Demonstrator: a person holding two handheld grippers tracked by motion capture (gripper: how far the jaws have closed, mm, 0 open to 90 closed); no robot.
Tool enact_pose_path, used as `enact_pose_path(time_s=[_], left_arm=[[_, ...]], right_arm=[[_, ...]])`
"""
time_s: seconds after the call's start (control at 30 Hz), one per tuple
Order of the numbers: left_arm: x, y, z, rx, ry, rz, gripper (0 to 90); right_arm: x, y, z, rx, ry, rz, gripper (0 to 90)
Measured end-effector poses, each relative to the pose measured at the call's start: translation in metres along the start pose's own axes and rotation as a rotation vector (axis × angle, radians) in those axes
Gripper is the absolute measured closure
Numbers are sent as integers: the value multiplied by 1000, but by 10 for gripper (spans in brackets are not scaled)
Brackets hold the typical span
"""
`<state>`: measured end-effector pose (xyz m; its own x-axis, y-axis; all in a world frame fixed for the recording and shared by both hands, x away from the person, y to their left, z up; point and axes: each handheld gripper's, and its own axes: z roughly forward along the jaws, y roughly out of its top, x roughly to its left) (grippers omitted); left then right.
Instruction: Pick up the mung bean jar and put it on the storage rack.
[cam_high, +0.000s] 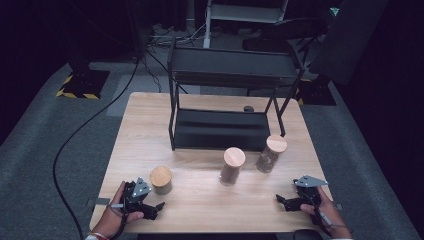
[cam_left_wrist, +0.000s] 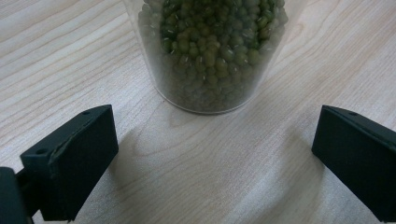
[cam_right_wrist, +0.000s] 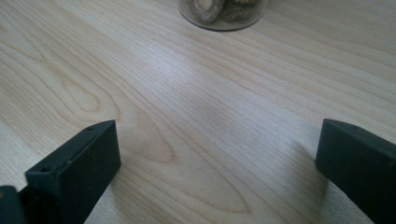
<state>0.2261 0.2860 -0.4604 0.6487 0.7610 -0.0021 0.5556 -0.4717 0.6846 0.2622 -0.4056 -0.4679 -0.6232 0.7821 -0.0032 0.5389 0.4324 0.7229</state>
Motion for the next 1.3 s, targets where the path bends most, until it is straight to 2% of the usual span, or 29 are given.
enact_pose_path(time_s=[0.63, 1.07, 1.3], left_arm=[[-1, 1, 0, 2, 4, -7, 0], [-5, 7, -2, 28, 11, -19, 13], [-7, 7, -5, 5, 5, -19, 14]], right_arm=[[2, 0, 0, -1, -6, 6, 0], [2, 0, 0, -1, -6, 6, 0], [2, 0, 0, -1, -6, 6, 0]])
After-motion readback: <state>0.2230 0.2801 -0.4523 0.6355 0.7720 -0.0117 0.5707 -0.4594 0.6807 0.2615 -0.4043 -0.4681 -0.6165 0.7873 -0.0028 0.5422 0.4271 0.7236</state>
